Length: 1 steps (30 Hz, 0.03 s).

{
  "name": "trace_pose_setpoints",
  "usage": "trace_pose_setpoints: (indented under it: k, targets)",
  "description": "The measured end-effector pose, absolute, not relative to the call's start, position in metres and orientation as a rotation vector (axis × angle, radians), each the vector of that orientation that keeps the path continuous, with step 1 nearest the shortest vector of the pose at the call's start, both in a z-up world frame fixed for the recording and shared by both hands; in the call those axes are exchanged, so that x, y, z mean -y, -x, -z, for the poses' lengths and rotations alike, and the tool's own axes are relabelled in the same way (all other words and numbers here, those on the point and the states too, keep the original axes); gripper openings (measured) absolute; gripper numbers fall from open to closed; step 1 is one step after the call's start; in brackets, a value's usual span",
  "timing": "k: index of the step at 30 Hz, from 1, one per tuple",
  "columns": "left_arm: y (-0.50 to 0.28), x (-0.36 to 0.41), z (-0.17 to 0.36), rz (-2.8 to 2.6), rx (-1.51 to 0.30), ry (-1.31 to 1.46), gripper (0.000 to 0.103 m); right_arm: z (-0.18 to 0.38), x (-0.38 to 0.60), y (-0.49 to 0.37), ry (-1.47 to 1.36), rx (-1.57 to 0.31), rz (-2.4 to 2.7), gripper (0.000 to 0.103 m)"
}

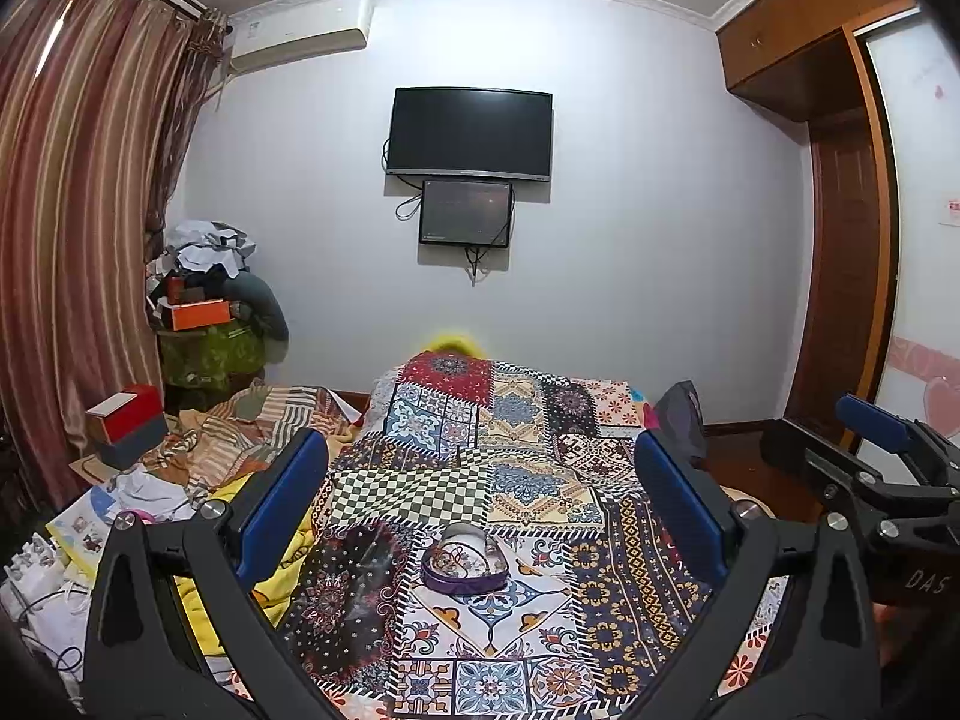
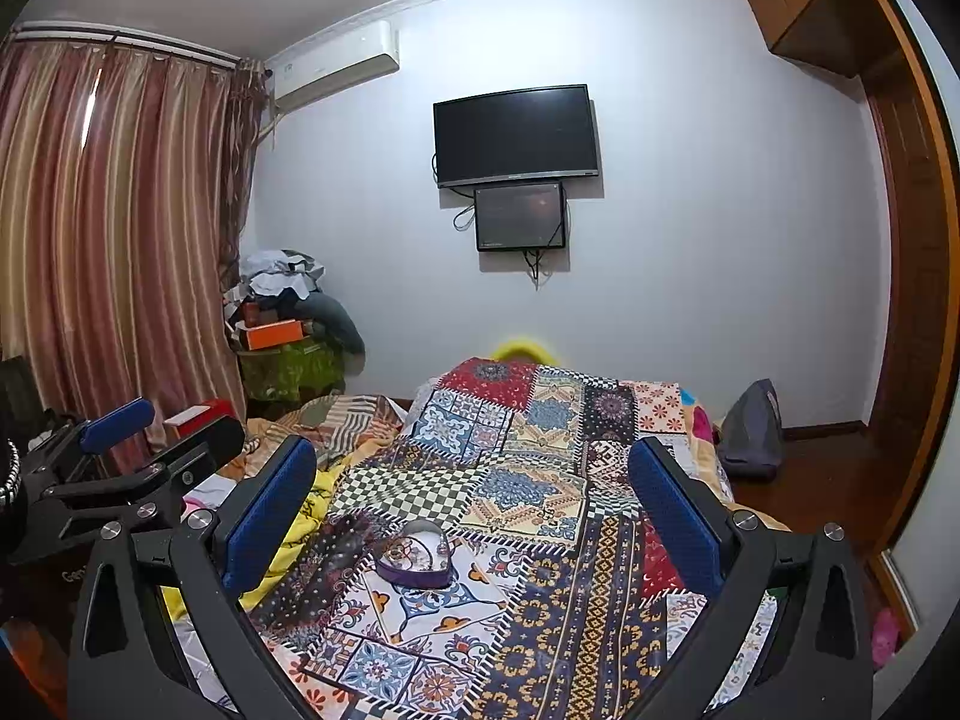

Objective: Organize jewelry

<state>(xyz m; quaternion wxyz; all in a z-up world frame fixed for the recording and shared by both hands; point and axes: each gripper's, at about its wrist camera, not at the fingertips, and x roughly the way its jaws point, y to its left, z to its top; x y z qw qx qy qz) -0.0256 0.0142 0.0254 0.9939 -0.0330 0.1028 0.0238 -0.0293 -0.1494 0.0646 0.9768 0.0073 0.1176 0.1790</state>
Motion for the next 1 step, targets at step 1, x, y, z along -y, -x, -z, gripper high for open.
trace_pose_setpoints:
  k: [1]
  targets:
    - [0.0254,-0.0144,-0.0254,-0.049,-0.207,0.066,0.102,-0.0646,0.1493,0.0286,-0.014,-0.239,-0.361,0.103]
